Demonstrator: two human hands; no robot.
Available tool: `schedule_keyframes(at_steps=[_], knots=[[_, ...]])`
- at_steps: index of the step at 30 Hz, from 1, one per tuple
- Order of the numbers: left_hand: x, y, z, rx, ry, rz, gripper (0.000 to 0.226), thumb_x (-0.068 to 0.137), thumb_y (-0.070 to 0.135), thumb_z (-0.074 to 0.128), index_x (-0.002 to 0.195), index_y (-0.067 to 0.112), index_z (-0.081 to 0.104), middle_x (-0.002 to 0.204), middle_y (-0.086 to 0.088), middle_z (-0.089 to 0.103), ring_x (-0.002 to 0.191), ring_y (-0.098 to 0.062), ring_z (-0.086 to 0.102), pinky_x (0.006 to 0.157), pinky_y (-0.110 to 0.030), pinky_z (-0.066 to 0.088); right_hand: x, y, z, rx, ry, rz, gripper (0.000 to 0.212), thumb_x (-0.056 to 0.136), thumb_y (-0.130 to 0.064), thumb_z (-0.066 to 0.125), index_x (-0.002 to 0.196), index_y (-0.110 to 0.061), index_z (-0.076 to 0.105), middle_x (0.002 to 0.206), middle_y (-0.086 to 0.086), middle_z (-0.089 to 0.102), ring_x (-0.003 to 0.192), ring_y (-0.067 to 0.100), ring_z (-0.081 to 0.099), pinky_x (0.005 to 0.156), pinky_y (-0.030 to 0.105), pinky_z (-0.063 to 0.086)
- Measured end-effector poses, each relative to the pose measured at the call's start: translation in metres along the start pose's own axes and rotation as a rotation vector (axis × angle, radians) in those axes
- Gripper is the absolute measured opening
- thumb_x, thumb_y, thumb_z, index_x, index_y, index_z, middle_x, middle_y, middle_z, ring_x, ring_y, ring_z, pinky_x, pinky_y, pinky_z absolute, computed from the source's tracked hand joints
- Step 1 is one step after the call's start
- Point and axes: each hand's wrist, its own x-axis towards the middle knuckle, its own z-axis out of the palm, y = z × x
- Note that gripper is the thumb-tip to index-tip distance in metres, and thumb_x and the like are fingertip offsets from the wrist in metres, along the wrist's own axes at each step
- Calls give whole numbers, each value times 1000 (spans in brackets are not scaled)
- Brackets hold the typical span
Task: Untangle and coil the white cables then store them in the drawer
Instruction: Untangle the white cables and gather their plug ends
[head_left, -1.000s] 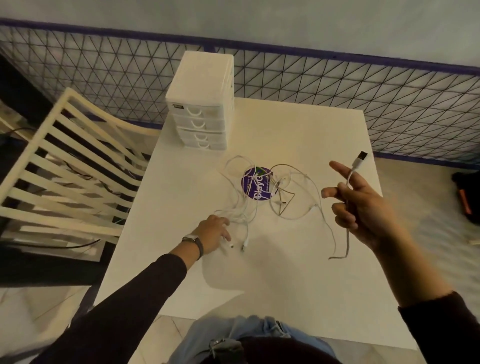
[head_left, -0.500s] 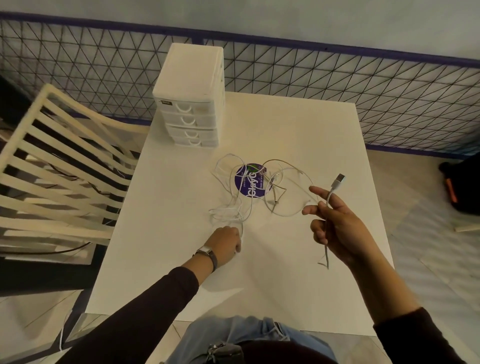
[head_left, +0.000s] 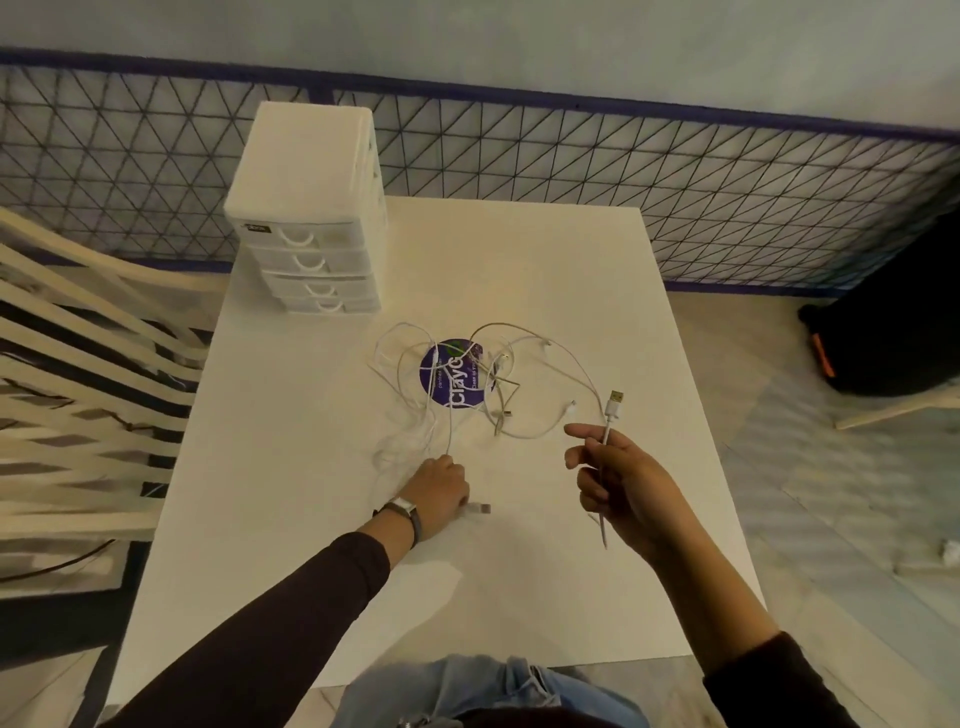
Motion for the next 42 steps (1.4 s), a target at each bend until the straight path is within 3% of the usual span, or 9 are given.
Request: schedule_keyframes(at_steps=[6,10,15,20,26,33,36,39,42], knots=[[-31,42,-53,-1170,488,-219,16,90,19,60,82,14,72,77,6,69,73,2,62,72,-11,44,3,3,9,-30,57,-77,21,96,-16,44,103,-12,64,72,6,54,48,12,26,43,22,22],[-52,67,-115,-1517,664,-188,22,91,19,58,71,20,68,59,9,67,60,3,61,66,-12,51,8,-4,27,-41,77,-135,27,95,-25,48,107,-7,64,78,7,49,49,11,26,45,24,21],[-62,77,-149,-1584,676,-164,26,88,31,59,66,18,65,52,11,62,52,1,57,63,-19,52,11,-10,56,-99,6,-199,38,88,-39,54,86,-3,64,65,8,44,57,15,34,51,25,29],[-67,72,-161,-1575,724,-229,28,85,37,58,73,14,68,65,-2,66,63,-11,62,64,-25,55,13,-18,67,-112,-66,-278,32,95,-34,46,100,-15,72,96,13,71,85,22,66,75,31,53],[-69,64,-157,-1594,735,-257,54,67,58,56,85,9,70,87,-16,71,88,-29,68,80,-44,57,14,-24,71,-196,-211,-242,32,97,-36,39,110,-27,67,109,3,71,102,17,66,87,33,54],[-68,61,-162,-1933,518,-224,35,81,42,57,82,8,63,50,8,53,59,-11,46,68,-30,48,20,-33,64,-256,-318,-142,56,89,-45,46,118,1,58,116,19,63,104,23,63,96,40,48],[-67,62,-160,-2023,488,-200,48,66,50,59,85,6,59,51,7,48,59,-10,46,68,-30,50,23,-31,63,-260,-302,-154,58,86,-49,54,108,4,62,108,21,65,97,27,64,92,39,49],[-64,66,-159,-2036,475,-203,40,78,48,54,77,9,59,56,3,48,64,-12,52,70,-29,54,26,-27,63,-291,-250,-194,66,84,-50,57,105,12,58,109,24,65,102,37,62,93,47,48],[-60,69,-156,-1869,500,-225,46,93,45,43,62,13,49,48,11,53,61,-5,57,69,-26,50,29,-32,66,-308,-172,-275,44,91,-39,46,100,-2,70,99,22,70,93,30,67,84,40,51]])
